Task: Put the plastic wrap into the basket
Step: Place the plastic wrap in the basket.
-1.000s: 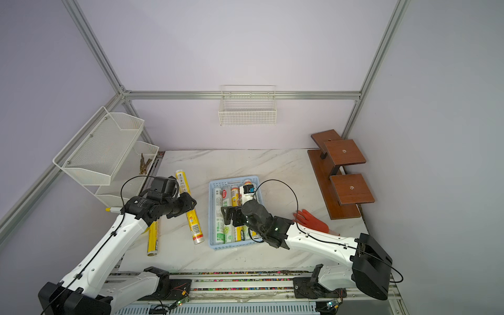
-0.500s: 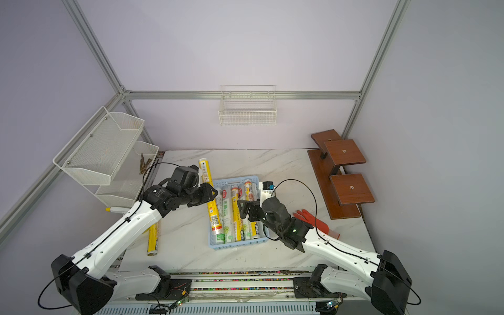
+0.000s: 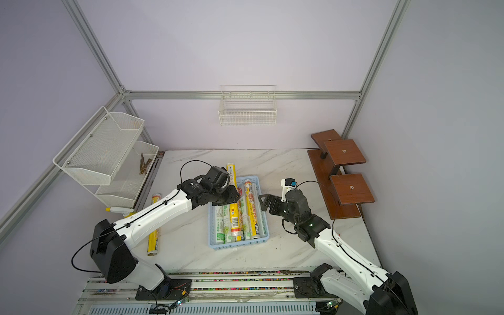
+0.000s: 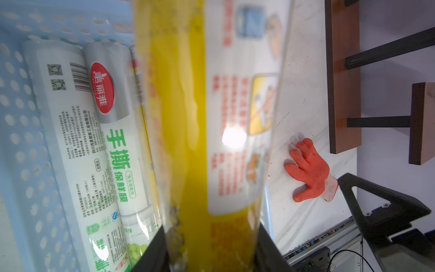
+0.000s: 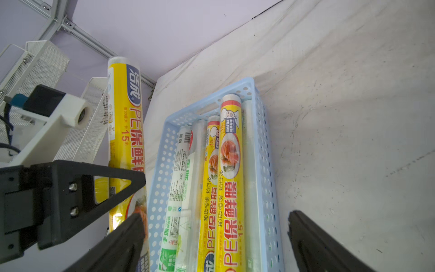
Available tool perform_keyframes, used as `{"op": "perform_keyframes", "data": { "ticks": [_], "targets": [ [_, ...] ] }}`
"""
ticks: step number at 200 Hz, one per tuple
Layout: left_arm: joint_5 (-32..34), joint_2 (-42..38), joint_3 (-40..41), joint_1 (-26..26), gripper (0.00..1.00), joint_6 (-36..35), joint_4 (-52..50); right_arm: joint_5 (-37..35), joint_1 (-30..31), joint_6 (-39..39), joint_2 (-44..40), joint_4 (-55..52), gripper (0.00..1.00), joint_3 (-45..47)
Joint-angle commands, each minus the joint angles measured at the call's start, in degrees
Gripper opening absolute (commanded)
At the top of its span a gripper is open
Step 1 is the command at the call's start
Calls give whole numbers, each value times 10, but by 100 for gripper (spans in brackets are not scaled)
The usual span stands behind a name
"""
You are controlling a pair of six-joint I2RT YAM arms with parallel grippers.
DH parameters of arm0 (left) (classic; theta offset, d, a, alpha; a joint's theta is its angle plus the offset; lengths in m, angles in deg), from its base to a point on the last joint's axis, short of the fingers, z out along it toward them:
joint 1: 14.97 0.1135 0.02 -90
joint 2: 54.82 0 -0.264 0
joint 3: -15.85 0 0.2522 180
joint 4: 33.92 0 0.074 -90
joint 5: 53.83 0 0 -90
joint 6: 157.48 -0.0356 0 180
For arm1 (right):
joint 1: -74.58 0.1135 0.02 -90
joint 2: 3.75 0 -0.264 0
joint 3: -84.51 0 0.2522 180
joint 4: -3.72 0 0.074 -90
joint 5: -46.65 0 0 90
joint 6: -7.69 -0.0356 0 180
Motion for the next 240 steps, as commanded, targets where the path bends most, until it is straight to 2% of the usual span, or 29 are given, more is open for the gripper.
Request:
{"op": "perform_keyframes", "data": {
  "ticks": [1, 47, 79, 144, 174, 228, 240],
  "targets": [
    [2, 7, -18, -2, 15, 20, 19, 52, -4, -21, -11, 12, 100, 18],
    [-34, 45, 7, -2, 15, 39, 52, 176, -3, -58, 48, 106, 99, 40],
    [-51, 77, 5, -1, 15, 41, 54, 218, -3, -52, 103, 92, 99, 20],
    [-43, 104, 16, 1, 18, 42, 49, 200, -2, -7, 123, 33, 99, -7],
    [-62, 123, 8, 3, 20, 38, 51, 195, -2, -9, 126, 34, 99, -6],
    [-62, 143, 4, 3, 30, 39, 40, 187, -2, -16, 123, 37, 99, -2],
    [-66, 147, 5, 3, 35, 38, 38, 183, -2, -15, 121, 35, 99, -2]
  ]
}}
